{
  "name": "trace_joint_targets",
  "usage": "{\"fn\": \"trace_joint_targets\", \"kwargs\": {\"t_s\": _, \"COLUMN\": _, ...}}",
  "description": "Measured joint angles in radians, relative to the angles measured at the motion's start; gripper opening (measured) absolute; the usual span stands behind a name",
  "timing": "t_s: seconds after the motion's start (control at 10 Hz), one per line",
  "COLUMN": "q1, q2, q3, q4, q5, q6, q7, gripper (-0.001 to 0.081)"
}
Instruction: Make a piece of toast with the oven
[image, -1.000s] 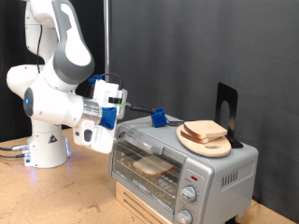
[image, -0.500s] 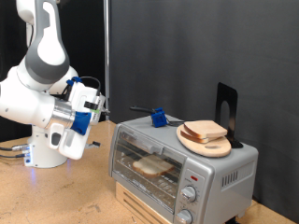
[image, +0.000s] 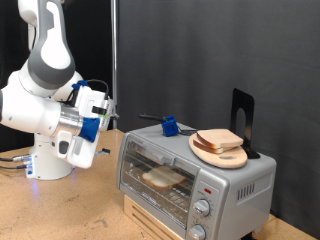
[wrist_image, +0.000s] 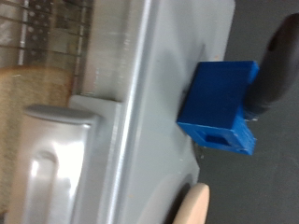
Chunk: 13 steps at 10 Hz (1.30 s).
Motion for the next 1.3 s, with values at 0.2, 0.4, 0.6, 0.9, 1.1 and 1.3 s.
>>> {"fn": "trace_joint_targets", "kwargs": {"t_s": 0.2, "q1": 0.0, "q2": -0.013, "q3": -0.01, "q4": 0.011, "q5": 0.013, "q6": -0.03, "q7": 0.001, "gripper": 0.0806}}
{"fn": "trace_joint_targets", "kwargs": {"t_s": 0.4, "q1": -0.002, "q2": -0.031, "q3": -0.019, "q4": 0.023, "q5": 0.024, "q6": -0.052, "q7": 0.012, "gripper": 0.0806}}
{"fn": "trace_joint_targets", "kwargs": {"t_s": 0.6, "q1": -0.004, "q2": -0.047, "q3": -0.031, "q4": 0.039, "q5": 0.027, "q6": -0.076, "q7": 0.036, "gripper": 0.0806}}
{"fn": "trace_joint_targets", "kwargs": {"t_s": 0.9, "q1": -0.004, "q2": -0.045, "q3": -0.034, "q4": 0.049, "q5": 0.027, "q6": -0.076, "q7": 0.048, "gripper": 0.0806}}
{"fn": "trace_joint_targets", "kwargs": {"t_s": 1.1, "q1": -0.007, "q2": 0.004, "q3": -0.033, "q4": 0.101, "q5": 0.085, "q6": -0.003, "q7": 0.091, "gripper": 0.0806}}
{"fn": "trace_joint_targets", "kwargs": {"t_s": 1.3, "q1": -0.003, "q2": 0.05, "q3": -0.014, "q4": 0.139, "q5": 0.241, "q6": 0.135, "q7": 0.112, "gripper": 0.0806}}
